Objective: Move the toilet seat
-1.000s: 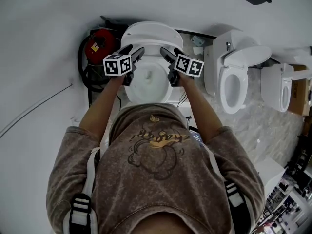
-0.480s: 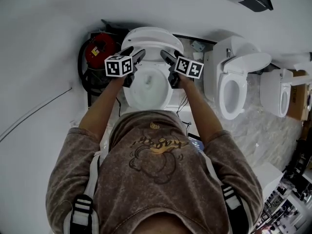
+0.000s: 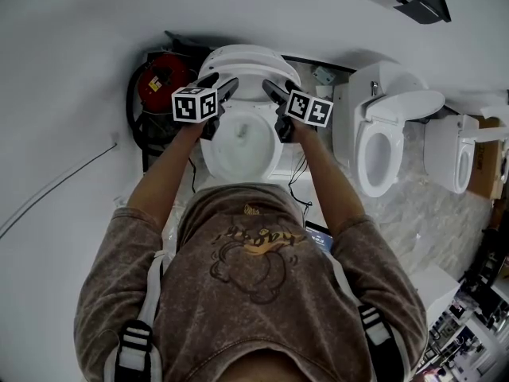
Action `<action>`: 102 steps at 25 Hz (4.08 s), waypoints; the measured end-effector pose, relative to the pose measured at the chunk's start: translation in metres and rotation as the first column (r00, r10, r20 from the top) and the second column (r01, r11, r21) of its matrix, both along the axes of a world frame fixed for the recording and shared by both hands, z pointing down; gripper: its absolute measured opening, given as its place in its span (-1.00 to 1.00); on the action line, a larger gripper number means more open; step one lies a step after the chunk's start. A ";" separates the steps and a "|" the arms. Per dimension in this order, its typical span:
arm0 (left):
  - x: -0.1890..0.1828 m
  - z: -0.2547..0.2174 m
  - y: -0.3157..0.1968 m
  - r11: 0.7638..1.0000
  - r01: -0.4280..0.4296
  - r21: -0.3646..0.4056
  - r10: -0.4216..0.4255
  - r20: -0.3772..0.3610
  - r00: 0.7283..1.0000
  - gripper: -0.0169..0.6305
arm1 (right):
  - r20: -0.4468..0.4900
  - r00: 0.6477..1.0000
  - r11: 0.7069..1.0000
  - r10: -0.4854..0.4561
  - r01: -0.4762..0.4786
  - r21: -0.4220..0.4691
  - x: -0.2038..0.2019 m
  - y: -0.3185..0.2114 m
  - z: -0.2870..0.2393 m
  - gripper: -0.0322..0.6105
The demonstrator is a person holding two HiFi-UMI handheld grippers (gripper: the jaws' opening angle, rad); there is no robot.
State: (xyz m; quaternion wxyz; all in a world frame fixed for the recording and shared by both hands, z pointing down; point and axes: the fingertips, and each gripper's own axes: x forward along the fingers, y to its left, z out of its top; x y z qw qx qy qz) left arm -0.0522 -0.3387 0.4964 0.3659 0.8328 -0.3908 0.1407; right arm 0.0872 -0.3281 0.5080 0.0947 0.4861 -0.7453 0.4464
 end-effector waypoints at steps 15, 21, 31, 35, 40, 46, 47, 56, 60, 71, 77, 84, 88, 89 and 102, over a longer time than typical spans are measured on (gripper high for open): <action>-0.001 -0.038 0.028 0.998 -0.012 0.059 0.014 -0.027 1.000 -0.12 | 0.012 0.999 0.996 -0.038 0.037 0.076 -0.008 0.026 -0.037 0.23; -0.001 -0.071 0.051 0.994 -0.026 0.108 0.030 -0.039 0.999 -0.12 | 0.015 0.999 0.989 -0.041 0.039 0.143 -0.002 0.045 -0.069 0.23; -0.004 -0.132 0.095 0.975 -0.022 0.220 0.037 -0.063 0.997 -0.11 | -0.056 0.994 0.955 -0.095 0.107 0.278 -0.001 0.097 -0.128 0.23; -0.009 -0.152 0.118 0.962 -0.034 0.271 0.050 -0.055 0.997 -0.10 | -0.114 0.985 0.935 -0.128 0.158 0.318 -0.005 0.120 -0.143 0.23; -0.019 -0.172 0.141 0.942 -0.033 0.334 0.045 -0.029 0.999 -0.09 | -0.165 0.978 0.902 -0.129 0.185 0.391 -0.005 0.143 -0.166 0.23; -0.027 -0.177 0.157 0.936 0.002 0.352 0.016 -0.048 0.999 -0.10 | -0.187 0.974 0.844 -0.129 0.207 0.494 -0.006 0.164 -0.191 0.06; -0.027 -0.177 0.158 0.933 0.004 0.359 0.015 -0.049 0.999 -0.12 | -0.191 0.975 0.839 -0.116 0.199 0.506 -0.005 0.165 -0.194 -0.03; -0.033 -0.194 0.165 0.898 0.040 0.438 0.001 -0.093 0.996 -0.78 | -0.237 0.971 0.817 -0.044 0.171 0.551 0.005 0.176 -0.199 -0.86; -0.037 -0.194 0.169 0.885 0.060 0.461 -0.013 -0.103 0.995 -0.92 | -0.246 0.969 0.815 -0.035 0.170 0.554 0.004 0.180 -0.195 -0.90; -0.034 -0.174 0.178 0.866 0.039 0.499 -0.010 -0.060 0.998 -0.92 | -0.252 0.967 0.829 -0.027 0.162 0.535 0.004 0.192 -0.169 -0.90; -0.040 -0.171 0.179 0.862 0.054 0.504 -0.032 -0.052 0.998 -0.92 | -0.261 0.965 0.831 -0.020 0.162 0.533 0.007 0.193 -0.163 -0.90; -0.044 -0.172 0.177 0.866 0.076 0.494 -0.053 -0.062 0.997 -0.92 | -0.251 0.968 0.835 0.000 0.138 0.533 0.014 0.193 -0.164 -0.90; -0.043 -0.174 0.177 0.868 0.084 0.490 -0.059 -0.068 0.996 -0.92 | -0.246 0.969 0.830 -0.011 0.145 0.538 0.012 0.192 -0.167 -0.90; -0.043 -0.175 0.178 0.868 0.088 0.489 -0.061 -0.070 0.996 -0.92 | -0.242 0.970 0.830 -0.013 0.145 0.538 0.011 0.193 -0.168 -0.90; -0.041 -0.172 0.185 0.875 0.097 0.473 -0.060 -0.093 0.994 -0.92 | -0.212 0.977 0.834 0.017 0.103 0.542 0.009 0.192 -0.167 -0.90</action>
